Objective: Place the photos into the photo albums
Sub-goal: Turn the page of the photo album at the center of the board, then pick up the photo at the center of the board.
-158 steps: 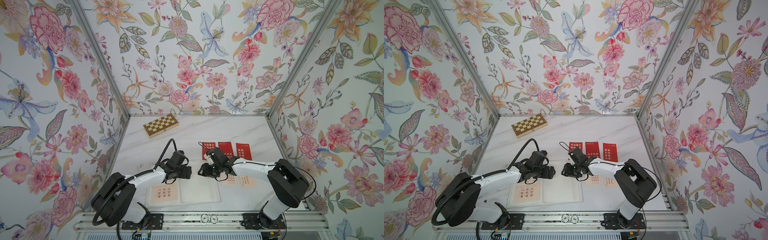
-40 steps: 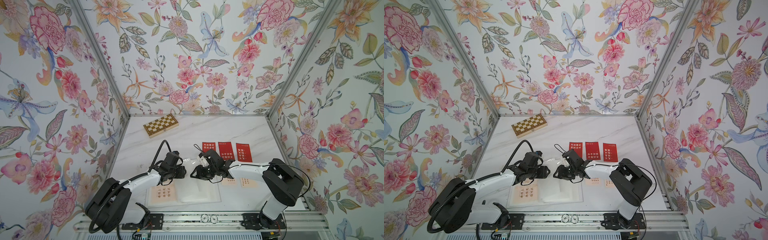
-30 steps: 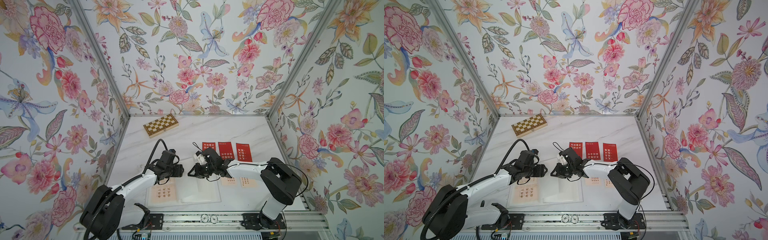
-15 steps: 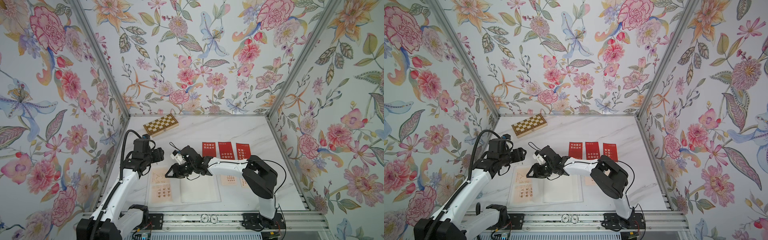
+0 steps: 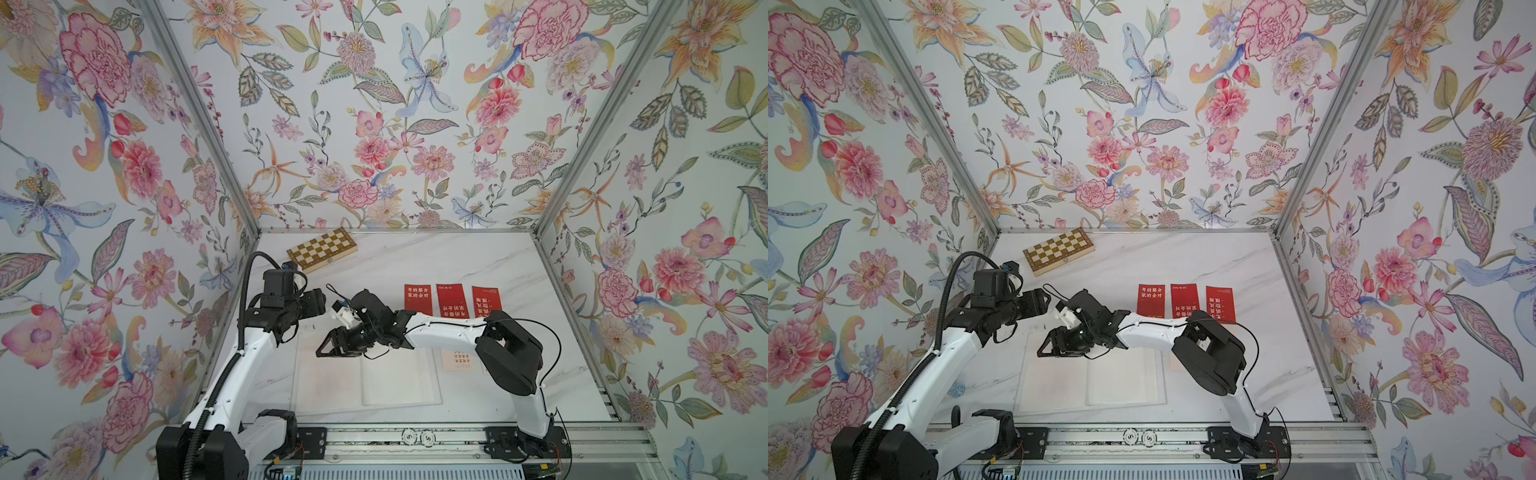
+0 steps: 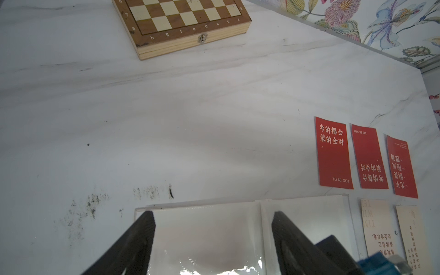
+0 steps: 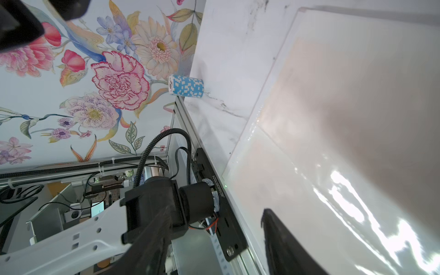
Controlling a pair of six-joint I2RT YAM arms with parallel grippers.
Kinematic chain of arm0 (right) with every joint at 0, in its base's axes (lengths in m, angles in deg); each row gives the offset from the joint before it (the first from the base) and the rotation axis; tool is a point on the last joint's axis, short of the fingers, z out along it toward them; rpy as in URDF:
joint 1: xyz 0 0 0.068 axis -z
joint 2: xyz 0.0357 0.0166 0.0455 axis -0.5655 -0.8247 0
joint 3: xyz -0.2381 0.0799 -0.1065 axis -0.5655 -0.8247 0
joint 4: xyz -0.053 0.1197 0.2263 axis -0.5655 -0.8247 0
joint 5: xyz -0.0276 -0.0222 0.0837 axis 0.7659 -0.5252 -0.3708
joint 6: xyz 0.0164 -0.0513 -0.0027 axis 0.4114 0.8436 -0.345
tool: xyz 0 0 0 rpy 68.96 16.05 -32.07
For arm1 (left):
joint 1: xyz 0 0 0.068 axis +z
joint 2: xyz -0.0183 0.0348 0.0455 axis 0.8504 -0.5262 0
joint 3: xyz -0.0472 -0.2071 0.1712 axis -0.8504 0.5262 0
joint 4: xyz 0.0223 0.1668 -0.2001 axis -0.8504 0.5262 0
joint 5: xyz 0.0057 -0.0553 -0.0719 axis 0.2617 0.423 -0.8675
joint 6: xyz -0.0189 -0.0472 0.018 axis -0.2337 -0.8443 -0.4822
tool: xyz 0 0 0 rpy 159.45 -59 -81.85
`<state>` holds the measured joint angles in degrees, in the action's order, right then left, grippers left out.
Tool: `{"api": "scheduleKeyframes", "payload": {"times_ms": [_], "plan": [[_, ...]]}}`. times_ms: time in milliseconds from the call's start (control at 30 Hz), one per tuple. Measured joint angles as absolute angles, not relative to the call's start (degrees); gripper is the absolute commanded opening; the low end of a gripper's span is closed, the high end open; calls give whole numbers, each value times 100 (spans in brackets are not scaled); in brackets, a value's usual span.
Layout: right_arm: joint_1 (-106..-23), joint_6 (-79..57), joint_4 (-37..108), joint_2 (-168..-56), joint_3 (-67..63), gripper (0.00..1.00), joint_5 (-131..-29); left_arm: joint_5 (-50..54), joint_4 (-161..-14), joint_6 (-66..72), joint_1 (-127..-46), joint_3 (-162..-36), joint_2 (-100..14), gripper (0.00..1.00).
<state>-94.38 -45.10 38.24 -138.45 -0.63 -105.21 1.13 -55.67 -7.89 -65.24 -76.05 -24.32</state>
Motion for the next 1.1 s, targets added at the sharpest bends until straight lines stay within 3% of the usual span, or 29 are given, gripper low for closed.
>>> {"api": "scheduleKeyframes", "payload": {"times_ms": [200, 500, 767, 1100], "plan": [[-8529, -4242, 3518, -12881, -1162, 59, -10136, 294, -5783, -809, -7511, -7772, -3029, 72], [-7213, -3398, 2432, -12129, -1625, 58, -8984, 417, -6439, -966, -8690, -8528, -4615, 64], [-6240, -2952, 1980, -12107, -1767, 54, -8601, 371, -6830, -1051, -9149, -9601, -6049, 62], [-5801, -2609, 1816, -12781, -1267, 37, -8575, 218, -6951, -1100, -9420, -10425, -7144, 51]]}}
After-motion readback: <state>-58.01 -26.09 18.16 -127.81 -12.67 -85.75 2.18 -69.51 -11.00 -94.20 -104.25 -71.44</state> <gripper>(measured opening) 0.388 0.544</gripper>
